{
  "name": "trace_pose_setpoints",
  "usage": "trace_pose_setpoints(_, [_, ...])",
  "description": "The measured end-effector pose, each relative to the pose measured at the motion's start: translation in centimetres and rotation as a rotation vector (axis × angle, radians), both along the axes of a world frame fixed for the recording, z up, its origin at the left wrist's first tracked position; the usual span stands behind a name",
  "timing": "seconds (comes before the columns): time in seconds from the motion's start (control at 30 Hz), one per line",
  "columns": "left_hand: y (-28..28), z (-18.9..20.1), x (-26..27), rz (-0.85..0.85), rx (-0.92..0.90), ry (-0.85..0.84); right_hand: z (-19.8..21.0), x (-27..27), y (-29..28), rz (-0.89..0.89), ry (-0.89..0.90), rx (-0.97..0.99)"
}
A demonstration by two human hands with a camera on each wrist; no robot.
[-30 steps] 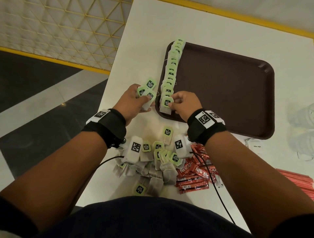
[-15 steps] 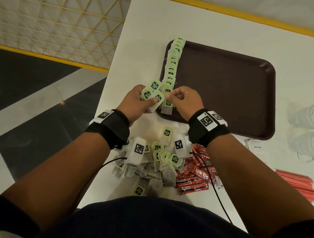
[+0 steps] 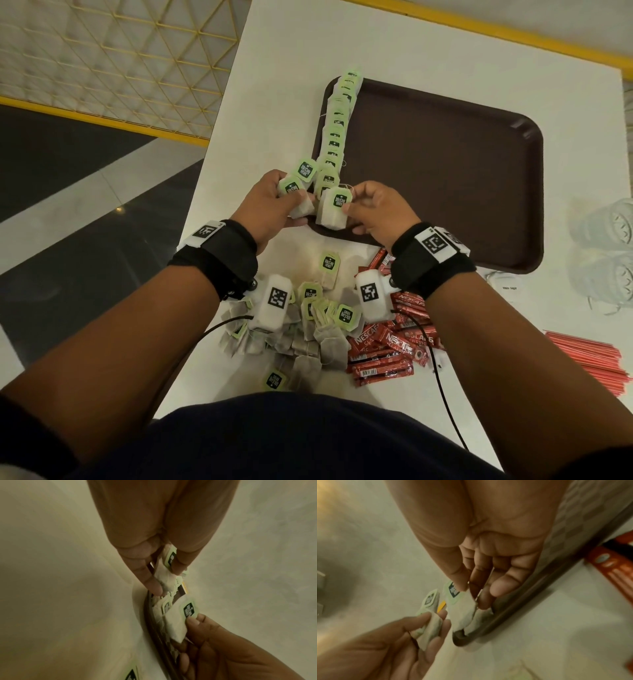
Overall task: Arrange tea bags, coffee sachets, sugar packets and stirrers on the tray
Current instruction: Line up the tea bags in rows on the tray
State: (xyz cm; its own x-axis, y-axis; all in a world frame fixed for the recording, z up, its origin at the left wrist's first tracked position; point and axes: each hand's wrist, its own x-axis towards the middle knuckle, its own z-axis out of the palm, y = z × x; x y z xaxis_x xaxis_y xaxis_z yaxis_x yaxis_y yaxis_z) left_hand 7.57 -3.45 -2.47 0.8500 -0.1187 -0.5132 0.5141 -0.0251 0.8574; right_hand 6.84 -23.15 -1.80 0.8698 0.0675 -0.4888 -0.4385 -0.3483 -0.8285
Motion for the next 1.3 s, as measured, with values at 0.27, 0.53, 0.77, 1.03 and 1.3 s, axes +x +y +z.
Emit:
trace_pose_setpoints(0.27, [0.0,-0.5,-0.4,0.040,0.014,0.012,-1.7,-0.3,1.2,0.104,-0.089,-0.324])
trace_pose_setpoints(0.53, [-0.6,-0.4,0.1,-0.008,0.076,-0.026,-2.1,0.3,2.1,0.119,-0.137,-0.433])
trace_pose_setpoints(0.77, [-0.4,0.1,0.1,-0.005,0.180,-0.099,-2.0,0.2,1.1,0.019,-0.123,-0.368])
trace_pose_setpoints(1.03, [-0.6,0.2,0.3,-0.004,0.159,-0.085,-3.3,0.6,2.3,-0.065,-0.070,-0.345])
trace_pose_setpoints(1.3, [-0.8,0.5,1.1,-0.034,0.093,-0.108,-0.7,1.4,0.6,-0.081,-0.233,-0.355])
